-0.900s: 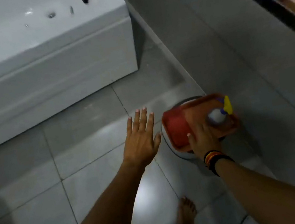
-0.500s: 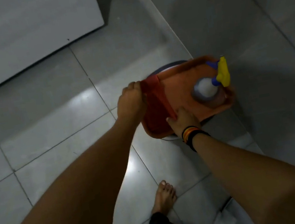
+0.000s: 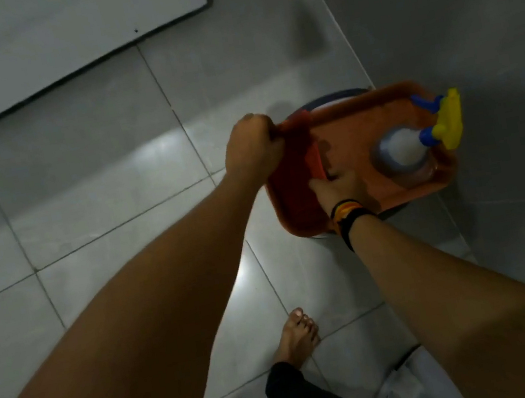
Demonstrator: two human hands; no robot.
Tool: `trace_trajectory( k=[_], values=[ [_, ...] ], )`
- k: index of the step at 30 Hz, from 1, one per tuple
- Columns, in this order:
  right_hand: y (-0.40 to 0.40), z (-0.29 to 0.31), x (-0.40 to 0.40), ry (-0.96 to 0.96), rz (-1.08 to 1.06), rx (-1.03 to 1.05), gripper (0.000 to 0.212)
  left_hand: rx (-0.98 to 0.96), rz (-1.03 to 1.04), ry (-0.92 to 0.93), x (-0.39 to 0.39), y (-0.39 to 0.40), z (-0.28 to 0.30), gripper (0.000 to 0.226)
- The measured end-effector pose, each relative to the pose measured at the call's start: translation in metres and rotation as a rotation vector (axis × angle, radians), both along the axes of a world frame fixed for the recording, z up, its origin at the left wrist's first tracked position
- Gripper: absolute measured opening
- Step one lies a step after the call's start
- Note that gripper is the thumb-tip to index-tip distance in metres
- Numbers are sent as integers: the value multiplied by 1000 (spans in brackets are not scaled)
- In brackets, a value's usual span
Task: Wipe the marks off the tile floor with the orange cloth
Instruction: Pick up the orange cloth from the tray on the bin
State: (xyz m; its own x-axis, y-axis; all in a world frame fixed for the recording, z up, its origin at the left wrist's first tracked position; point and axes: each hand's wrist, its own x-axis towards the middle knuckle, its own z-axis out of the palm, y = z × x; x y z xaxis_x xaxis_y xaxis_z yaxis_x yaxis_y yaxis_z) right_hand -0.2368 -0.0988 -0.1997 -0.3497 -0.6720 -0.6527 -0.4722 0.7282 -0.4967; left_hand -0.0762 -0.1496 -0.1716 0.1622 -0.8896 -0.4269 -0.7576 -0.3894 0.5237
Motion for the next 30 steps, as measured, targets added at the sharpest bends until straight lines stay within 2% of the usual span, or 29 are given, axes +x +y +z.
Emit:
trace_trajectory(
  k=[3,6,9,12,16,19,25,28,30],
  values=[
    [8,35,27,-25,-86,-86,28,-23,300,249,31,35,38,23],
    [18,63,58,-76,-118,-127,29,-40,567,450,75,77,62,21],
    [39,79,104,-104,31,-159,23,0,759,612,130,125,68,23],
    [69,71,149,-93,192,-167,18,52,878,671,178,178,56,26],
    [119,23,192,-49,273,-77,10,141,981,737,221,245,12,34],
    [150,-28,213,39,325,-60,8,188,984,815,235,285,-35,33],
    [163,-118,218,190,372,-127,21,272,1014,1006,223,322,-128,8],
    [170,-164,207,229,423,-137,25,380,1023,994,203,341,-181,5],
    [181,-195,197,258,484,-110,31,496,939,907,189,362,-214,1]
  ],
)
